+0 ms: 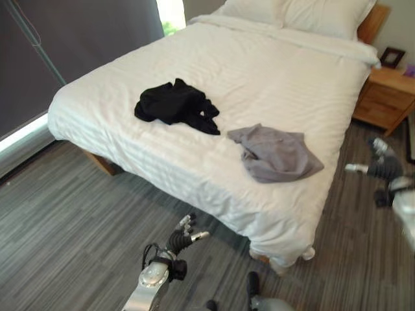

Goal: Pick up bed clothes into laundry basket.

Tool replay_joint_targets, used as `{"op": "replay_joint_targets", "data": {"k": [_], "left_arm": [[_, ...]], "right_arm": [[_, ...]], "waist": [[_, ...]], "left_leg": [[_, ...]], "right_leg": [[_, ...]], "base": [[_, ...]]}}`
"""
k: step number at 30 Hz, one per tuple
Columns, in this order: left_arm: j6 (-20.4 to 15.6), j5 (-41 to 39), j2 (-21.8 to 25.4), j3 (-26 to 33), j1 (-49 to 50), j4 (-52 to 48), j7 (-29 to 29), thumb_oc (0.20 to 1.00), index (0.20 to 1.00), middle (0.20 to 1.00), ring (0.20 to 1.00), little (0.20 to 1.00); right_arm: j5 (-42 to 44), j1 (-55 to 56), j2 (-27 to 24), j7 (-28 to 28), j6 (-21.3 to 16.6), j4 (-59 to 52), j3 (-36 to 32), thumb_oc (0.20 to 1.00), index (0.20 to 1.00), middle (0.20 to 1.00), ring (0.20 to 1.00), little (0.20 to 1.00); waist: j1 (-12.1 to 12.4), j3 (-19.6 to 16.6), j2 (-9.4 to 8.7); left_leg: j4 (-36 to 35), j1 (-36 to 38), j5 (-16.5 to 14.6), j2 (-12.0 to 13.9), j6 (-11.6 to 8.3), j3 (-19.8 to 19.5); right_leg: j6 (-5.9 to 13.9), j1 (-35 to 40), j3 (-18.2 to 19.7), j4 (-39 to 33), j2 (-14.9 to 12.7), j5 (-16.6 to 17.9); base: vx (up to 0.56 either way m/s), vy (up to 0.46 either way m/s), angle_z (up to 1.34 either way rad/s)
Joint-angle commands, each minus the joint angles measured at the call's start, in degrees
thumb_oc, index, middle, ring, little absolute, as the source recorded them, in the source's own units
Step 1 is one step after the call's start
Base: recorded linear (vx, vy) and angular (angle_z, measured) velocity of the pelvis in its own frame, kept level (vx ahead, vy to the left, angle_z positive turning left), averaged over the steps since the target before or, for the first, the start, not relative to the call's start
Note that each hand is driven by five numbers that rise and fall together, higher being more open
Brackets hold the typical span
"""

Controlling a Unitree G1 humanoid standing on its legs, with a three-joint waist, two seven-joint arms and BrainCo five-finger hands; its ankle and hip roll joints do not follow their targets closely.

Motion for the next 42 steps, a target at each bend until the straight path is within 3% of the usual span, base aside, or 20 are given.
{"op": "replay_joint_targets", "data": {"k": [1, 5, 8, 9, 12, 16, 17, 24, 28, 33, 42], "left_arm": [[-1.2, -4.7, 2.8, -0.5, -1.7, -3.5, -1.7, 1.0, 1.0, 1.0, 1.0, 1.0], [-0.7, -3.9, 3.1, -1.2, -1.7, 0.0, -1.2, 1.0, 1.0, 1.0, 1.0, 1.0], [-0.8, -5.0, 2.4, -0.6, -1.7, 3.0, -0.8, 1.0, 1.0, 1.0, 1.0, 1.0], [-0.3, -5.8, 0.3, 0.2, -2.4, 11.9, 0.4, 1.0, 1.0, 1.0, 1.0, 1.0], [-0.8, -4.0, -0.7, 1.2, -3.6, 18.4, 2.3, 1.0, 1.0, 1.0, 1.0, 1.0], [-0.2, -3.6, -3.2, 5.0, -5.7, 34.2, 5.6, 1.0, 1.0, 1.0, 1.0, 1.0], [0.3, -5.4, -3.9, 9.2, -7.2, 45.1, 7.2, 1.0, 1.0, 1.0, 1.0, 1.0], [0.1, -13.8, -4.8, 16.0, -7.6, 52.6, 8.7, 1.0, 1.0, 1.0, 1.0, 1.0], [-0.4, -17.7, -6.0, 16.8, -10.0, 53.3, 9.7, 1.0, 1.0, 1.0, 1.0, 1.0], [-1.6, -19.5, -7.3, 15.0, -11.7, 51.1, 10.5, 1.0, 1.0, 1.0, 1.0, 1.0], [-2.5, -21.0, -7.7, 15.2, -13.2, 51.4, 12.2, 1.0, 1.0, 1.0, 1.0, 1.0]], "right_arm": [[1.6, -13.8, -1.5, -1.8, 0.3, 10.8, 6.5, 1.0, 1.0, 1.0, 1.0, 1.0], [-2.7, -28.6, 0.5, -2.3, 1.6, 22.1, 15.0, 1.0, 1.0, 1.0, 1.0, 1.0], [-3.7, -31.7, 0.7, -2.6, 1.5, 23.9, 17.0, 1.0, 1.0, 1.0, 1.0, 1.0], [-3.3, -34.0, 1.0, -2.6, 1.7, 24.2, 18.3, 1.0, 1.0, 1.0, 1.0, 1.0], [-2.9, -35.5, 1.2, -2.9, 1.6, 24.3, 18.9, 1.0, 1.0, 1.0, 1.0, 1.0], [-0.5, -36.4, 2.3, -3.4, 1.7, 24.2, 18.4, 1.0, 1.0, 1.0, 1.0, 1.0], [-0.7, -37.8, 2.3, -3.6, 2.1, 26.1, 19.0, 1.0, 1.0, 1.0, 1.0, 1.0], [5.9, -42.9, -2.3, -4.5, 2.3, 28.9, 18.7, 1.0, 1.0, 1.0, 1.0, 1.0], [8.8, -43.9, -1.8, -4.2, 1.9, 27.6, 19.7, 1.0, 1.0, 1.0, 1.0, 1.0], [12.8, -43.9, -1.2, -5.3, 1.2, 27.9, 18.3, 1.0, 1.0, 1.0, 1.0, 1.0], [11.1, -41.2, 1.4, -5.6, 1.5, 28.3, 17.8, 1.0, 1.0, 1.0, 1.0, 1.0]], "waist": [[1.5, 0.3, 0.08], [3.1, 1.3, -0.11], [3.9, 1.9, -0.21], [4.9, 2.9, -0.47], [5.5, 3.7, -0.71], [6.3, 5.5, -1.16], [7.0, 7.4, -1.59], [8.8, 10.5, -2.97], [9.0, 12.7, -4.27], [8.9, 14.1, -4.35], [8.6, 15.1, -3.78]], "left_leg": [[-1.0, -4.2, 6.2, 0.0, -1.03, -0.2], [-1.0, -6.2, 6.8, 0.1, -1.37, -1.5], [-1.0, -7.8, 7.3, 0.1, -1.57, -2.4], [-0.9, -9.8, 7.9, -0.1, -1.74, -3.6], [-0.7, -11.5, 8.2, -0.1, -1.88, -4.2], [-0.4, -14.4, 8.9, -0.1, -2.08, -4.8], [-0.2, -17.1, 9.6, -0.1, -2.31, -5.4], [-0.1, -23.0, 10.9, -0.1, -2.8, -7.8], [-0.3, -26.7, 11.8, 0.3, -3.43, -8.6], [-0.4, -28.5, 12.4, 0.0, -3.76, -9.8], [-0.8, -28.4, 12.4, -0.6, -3.77, -9.7]], "right_leg": [[4.31, 3.4, -1.9, 2.2, -4.0, -2.5], [4.08, 2.2, -3.0, 1.7, -3.7, -2.4], [4.08, 1.3, -4.1, 1.6, -3.7, -2.4], [3.94, -0.1, -4.8, 1.4, -3.6, -2.1], [3.88, -1.2, -5.3, 1.2, -3.5, -2.1], [3.71, -3.7, -5.5, 1.2, -3.3, -1.6], [3.68, -6.4, -5.2, 1.2, -3.0, -1.1], [3.94, -12.7, -3.3, 1.2, -2.2, 0.1], [4.0, -16.8, -2.1, 1.2, -1.0, 1.2], [4.01, -18.9, -1.7, 1.2, -0.6, 1.6], [4.05, -19.3, -1.5, 1.2, -1.0, 1.6]], "base": [[-0.02, -0.007, -0.15], [0.0, -0.021, -0.03], [-0.04, -0.038, 0.2], [-0.06, -0.057, 0.37], [-0.05, -0.037, 0.23], [-0.06, -0.037, 0.11], [-0.08, -0.051, 0.15], [-0.06, -0.047, 0.02], [-0.06, -0.037, -0.08], [-0.02, -0.03, -0.05], [0.0, 0.0, 0.0]]}}
